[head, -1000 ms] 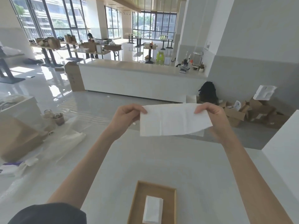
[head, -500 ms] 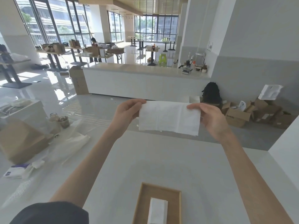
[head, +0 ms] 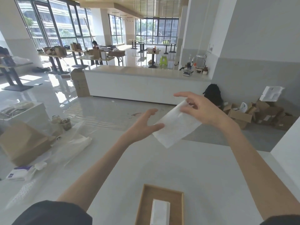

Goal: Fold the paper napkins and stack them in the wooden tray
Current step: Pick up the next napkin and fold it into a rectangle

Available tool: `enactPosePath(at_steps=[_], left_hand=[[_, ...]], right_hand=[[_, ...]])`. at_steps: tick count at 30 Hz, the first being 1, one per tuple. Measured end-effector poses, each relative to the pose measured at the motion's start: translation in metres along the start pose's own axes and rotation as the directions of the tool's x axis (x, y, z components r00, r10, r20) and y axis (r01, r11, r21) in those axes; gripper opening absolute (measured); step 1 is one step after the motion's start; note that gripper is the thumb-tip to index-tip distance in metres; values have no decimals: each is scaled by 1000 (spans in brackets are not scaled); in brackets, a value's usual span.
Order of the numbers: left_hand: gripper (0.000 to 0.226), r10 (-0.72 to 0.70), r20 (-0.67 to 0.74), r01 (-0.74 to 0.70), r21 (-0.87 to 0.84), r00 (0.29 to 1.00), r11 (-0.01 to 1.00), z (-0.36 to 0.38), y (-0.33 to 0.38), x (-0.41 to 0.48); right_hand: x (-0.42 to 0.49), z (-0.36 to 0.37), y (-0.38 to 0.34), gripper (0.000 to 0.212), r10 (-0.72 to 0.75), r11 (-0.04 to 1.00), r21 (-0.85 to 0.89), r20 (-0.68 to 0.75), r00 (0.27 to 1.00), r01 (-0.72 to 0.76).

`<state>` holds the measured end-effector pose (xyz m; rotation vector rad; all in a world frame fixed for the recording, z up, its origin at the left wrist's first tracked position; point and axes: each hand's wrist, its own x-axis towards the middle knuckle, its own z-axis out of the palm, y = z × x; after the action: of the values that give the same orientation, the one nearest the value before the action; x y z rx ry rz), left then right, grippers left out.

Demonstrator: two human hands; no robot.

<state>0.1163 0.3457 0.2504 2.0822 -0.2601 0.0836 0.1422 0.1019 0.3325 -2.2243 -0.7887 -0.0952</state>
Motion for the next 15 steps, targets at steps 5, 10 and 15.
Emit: enactPosePath(at_steps=[5, 10, 15], left_hand=[[30, 105, 152, -73, -204, 983, 976, 24, 32, 6], [32, -10, -20, -1, -495, 1000, 869, 37, 36, 8], [32, -68, -58, 12, -664, 996, 747, 27, 39, 5]], right_hand=[[21, -7, -39, 56, 7, 951, -297, 310, 951, 89], [17, -20, -36, 37, -149, 980, -153, -133, 980, 129], [-15, 13, 5, 41, 287, 912, 362, -231, 930, -192]])
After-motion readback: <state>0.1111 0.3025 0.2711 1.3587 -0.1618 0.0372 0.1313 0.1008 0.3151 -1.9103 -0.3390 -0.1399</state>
